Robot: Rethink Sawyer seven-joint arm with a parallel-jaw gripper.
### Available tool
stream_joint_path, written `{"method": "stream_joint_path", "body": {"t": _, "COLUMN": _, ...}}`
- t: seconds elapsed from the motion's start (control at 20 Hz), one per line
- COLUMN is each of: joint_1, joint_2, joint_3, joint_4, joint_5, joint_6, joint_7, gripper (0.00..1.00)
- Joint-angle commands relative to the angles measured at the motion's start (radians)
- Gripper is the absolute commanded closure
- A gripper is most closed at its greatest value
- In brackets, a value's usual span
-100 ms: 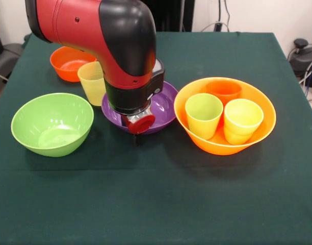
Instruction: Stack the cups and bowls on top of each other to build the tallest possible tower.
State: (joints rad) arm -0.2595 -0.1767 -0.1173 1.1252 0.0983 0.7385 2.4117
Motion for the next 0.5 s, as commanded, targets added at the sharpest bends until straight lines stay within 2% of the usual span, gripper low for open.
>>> {"method": "stream_joint_path", "body": {"t": 0.05, "joint_1": -0.006, "joint_2": 0.003, "joint_3": 0.102, "joint_4": 0.05, "joint_5": -0.086, "joint_6": -0.051, "joint_7": -0.124, "gripper": 0.0}}
{"method": "stream_joint_path", "body": {"t": 0.5, "joint_1": -0.012, "joint_2": 0.001, "joint_3": 0.106, "joint_4": 0.05, "joint_5": -0.087, "joint_6": -0.041, "joint_7": -0.139, "gripper": 0.0}}
